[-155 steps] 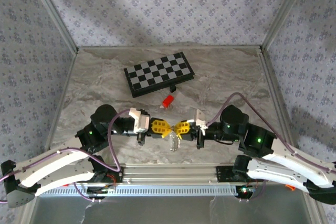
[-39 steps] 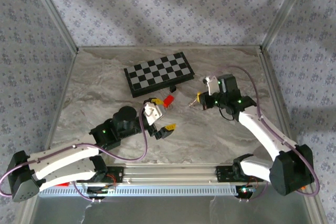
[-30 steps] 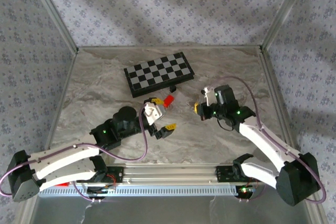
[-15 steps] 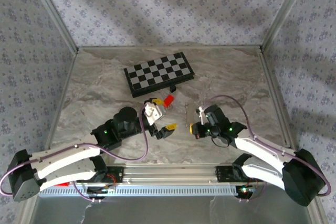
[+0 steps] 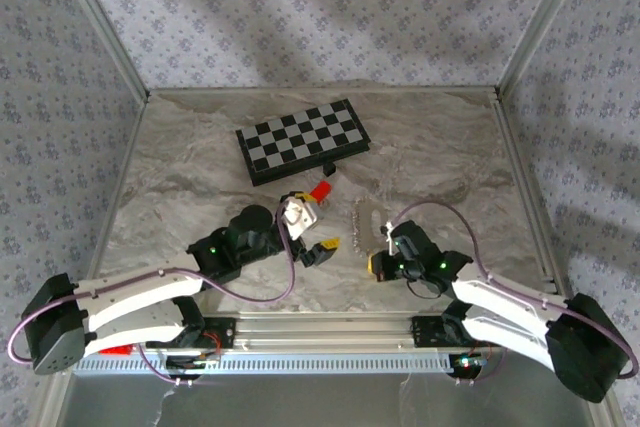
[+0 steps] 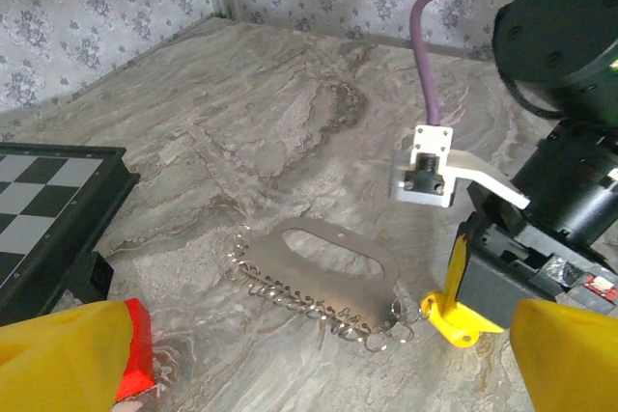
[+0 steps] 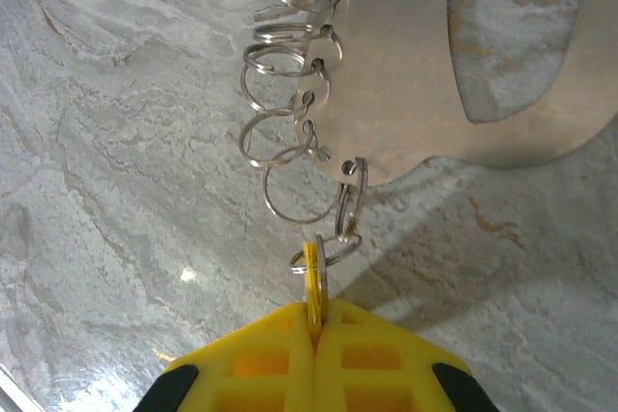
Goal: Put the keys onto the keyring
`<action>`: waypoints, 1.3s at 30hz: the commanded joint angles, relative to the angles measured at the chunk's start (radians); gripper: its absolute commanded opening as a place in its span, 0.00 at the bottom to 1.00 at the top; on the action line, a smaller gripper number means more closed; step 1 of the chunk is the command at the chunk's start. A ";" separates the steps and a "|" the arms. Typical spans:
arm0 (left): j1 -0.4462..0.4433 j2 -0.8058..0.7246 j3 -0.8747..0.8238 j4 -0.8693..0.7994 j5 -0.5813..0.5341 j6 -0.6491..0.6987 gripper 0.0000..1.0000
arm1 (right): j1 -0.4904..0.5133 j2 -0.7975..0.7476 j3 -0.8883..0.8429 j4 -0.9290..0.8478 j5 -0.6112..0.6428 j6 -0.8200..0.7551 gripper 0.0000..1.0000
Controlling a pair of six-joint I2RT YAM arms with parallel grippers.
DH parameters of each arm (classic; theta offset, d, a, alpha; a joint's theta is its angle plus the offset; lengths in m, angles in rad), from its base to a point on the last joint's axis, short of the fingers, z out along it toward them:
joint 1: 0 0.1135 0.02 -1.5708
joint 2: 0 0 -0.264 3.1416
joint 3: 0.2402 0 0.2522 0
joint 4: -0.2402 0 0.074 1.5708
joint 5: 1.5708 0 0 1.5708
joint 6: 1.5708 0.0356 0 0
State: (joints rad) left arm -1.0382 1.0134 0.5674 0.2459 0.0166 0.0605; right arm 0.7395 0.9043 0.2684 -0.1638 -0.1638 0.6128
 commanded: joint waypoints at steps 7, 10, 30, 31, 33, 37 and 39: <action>0.011 0.062 0.014 0.069 -0.080 -0.069 1.00 | 0.014 -0.167 -0.046 -0.126 0.092 0.081 0.30; 0.018 0.080 0.016 0.068 -0.146 -0.137 1.00 | 0.014 -0.208 -0.033 -0.148 0.121 0.094 0.40; 0.305 -0.377 -0.157 -0.248 -0.661 -0.392 1.00 | -0.035 -0.524 0.204 -0.312 0.729 -0.210 1.00; 0.318 -0.383 -0.163 -0.264 -0.672 -0.371 1.00 | -0.049 -0.527 0.209 -0.300 0.768 -0.235 1.00; 0.327 -0.389 -0.176 -0.281 -0.718 -0.326 1.00 | -0.080 -0.532 0.202 -0.247 0.805 -0.314 1.00; 0.348 -0.381 -0.228 -0.197 -0.804 -0.153 1.00 | -0.160 -0.556 0.125 -0.073 0.836 -0.452 1.00; 0.389 -0.356 -0.255 -0.121 -0.831 -0.092 1.00 | -0.214 -0.561 0.071 0.014 0.806 -0.509 1.00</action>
State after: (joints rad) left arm -0.6865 0.6411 0.3363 0.0475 -0.7197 -0.1570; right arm 0.5716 0.3550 0.3946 -0.2882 0.5949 0.2420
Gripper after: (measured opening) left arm 0.997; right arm 0.995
